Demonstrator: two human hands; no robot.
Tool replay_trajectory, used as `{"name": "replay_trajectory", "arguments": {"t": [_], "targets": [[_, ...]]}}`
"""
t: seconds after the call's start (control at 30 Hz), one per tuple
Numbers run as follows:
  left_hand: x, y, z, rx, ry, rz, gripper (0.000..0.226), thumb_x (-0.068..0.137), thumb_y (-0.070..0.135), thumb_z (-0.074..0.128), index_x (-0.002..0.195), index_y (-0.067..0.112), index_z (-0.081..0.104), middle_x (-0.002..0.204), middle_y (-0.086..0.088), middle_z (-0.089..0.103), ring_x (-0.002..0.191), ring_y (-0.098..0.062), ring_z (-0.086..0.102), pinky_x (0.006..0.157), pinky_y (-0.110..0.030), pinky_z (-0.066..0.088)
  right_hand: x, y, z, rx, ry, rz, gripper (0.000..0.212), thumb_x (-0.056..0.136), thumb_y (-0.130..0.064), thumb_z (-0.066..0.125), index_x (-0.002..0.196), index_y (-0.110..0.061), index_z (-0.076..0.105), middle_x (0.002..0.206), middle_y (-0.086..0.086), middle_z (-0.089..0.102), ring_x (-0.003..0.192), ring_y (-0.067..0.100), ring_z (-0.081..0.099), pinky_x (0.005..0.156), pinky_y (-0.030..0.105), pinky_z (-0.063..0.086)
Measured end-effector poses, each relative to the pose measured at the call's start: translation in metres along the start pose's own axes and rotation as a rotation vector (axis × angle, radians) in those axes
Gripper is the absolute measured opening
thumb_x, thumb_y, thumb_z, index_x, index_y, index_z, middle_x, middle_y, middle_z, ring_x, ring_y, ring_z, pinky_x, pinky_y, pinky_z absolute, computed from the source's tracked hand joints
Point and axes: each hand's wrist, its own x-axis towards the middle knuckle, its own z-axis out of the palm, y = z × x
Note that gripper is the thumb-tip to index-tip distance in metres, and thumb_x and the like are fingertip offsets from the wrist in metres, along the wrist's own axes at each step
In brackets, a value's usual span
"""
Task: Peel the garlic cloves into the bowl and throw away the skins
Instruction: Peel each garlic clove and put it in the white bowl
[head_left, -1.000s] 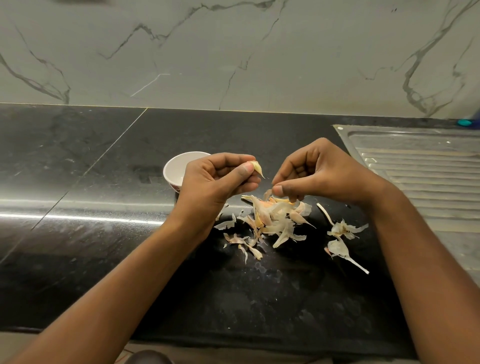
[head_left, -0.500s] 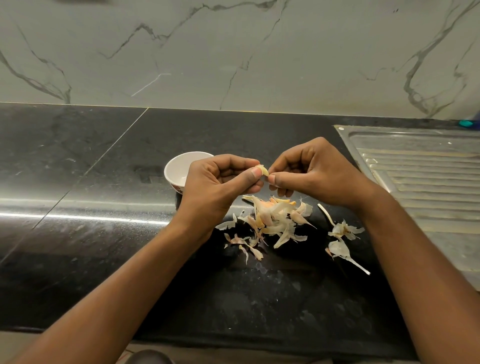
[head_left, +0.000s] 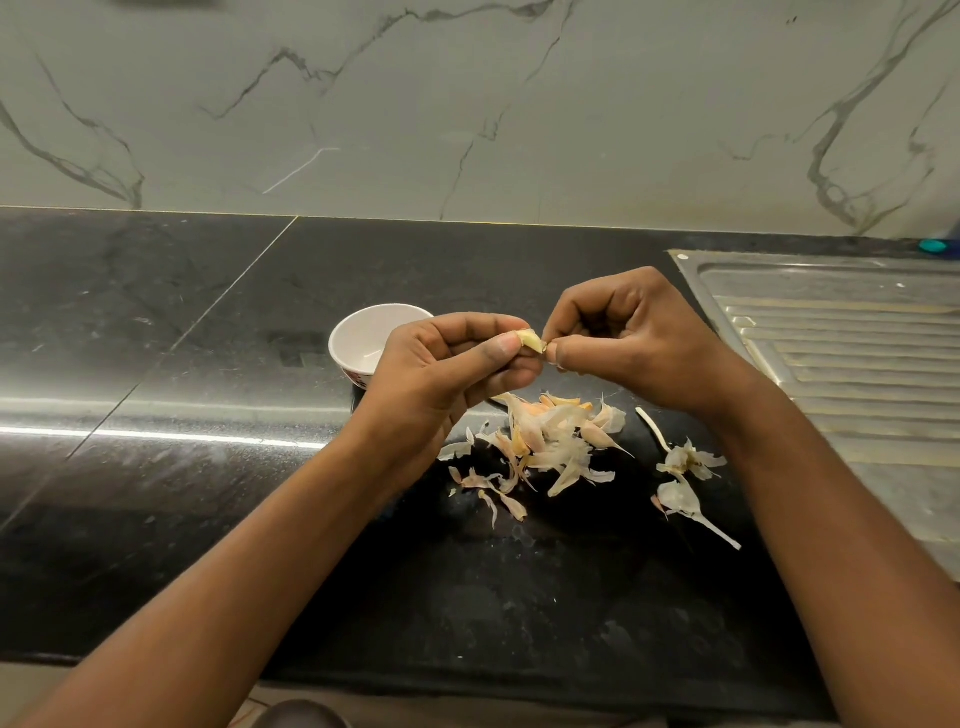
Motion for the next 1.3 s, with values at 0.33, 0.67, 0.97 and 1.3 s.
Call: {"name": "replay_trajectory", "arguments": {"t": [0.33, 0.67, 0.97, 1.3], "targets": [[-0.0003, 0.0049, 0.0012, -0.058, -0.058, -0.083, 0.030, 0.089, 0.009, 0.067, 0.116, -0.004, 0.071, 0.096, -0.016, 0.077, 0.087, -0.023, 0.077, 0.080, -0.025, 0.063, 0.0005, 0.0024, -0.0027, -0.020, 0.050, -0.019, 0.007, 0.090, -0.008, 0.074, 0.085, -0.007, 0.078, 0.074, 0.015, 0.070, 0.067, 0.042, 0.059, 0.059, 0.045, 0.050], [0.0002, 0.0031, -0.0007, 0.047, 0.089, -0.018, 0.023, 0.095, 0.004, 0.070, 0.117, 0.000, 0.069, 0.103, -0.022, 0.078, 0.089, -0.030, 0.078, 0.077, -0.027, 0.063, -0.0004, 0.0036, -0.0032, -0.063, 0.053, 0.002, 0.008, 0.095, -0.002, 0.077, 0.089, -0.007, 0.079, 0.076, 0.007, 0.072, 0.068, 0.030, 0.064, 0.062, 0.026, 0.052], [-0.0012, 0.0011, -0.0006, 0.101, 0.057, -0.009, 0.035, 0.083, 0.014, 0.078, 0.114, 0.000, 0.075, 0.105, -0.023, 0.079, 0.093, -0.033, 0.077, 0.084, -0.030, 0.065, 0.0010, 0.0008, -0.0004, -0.043, -0.045, 0.004, 0.008, 0.099, -0.006, 0.074, 0.093, -0.009, 0.078, 0.077, 0.016, 0.068, 0.070, 0.041, 0.057, 0.061, 0.047, 0.047], [-0.0018, 0.0004, 0.0018, 0.065, -0.031, -0.043, 0.026, 0.100, 0.004, 0.061, 0.122, -0.005, 0.071, 0.109, -0.028, 0.076, 0.097, -0.035, 0.078, 0.085, -0.031, 0.065, 0.0021, 0.0009, -0.0007, -0.025, -0.106, -0.009, 0.009, 0.096, -0.003, 0.070, 0.090, -0.007, 0.076, 0.076, 0.012, 0.066, 0.068, 0.037, 0.054, 0.061, 0.031, 0.045]]}}
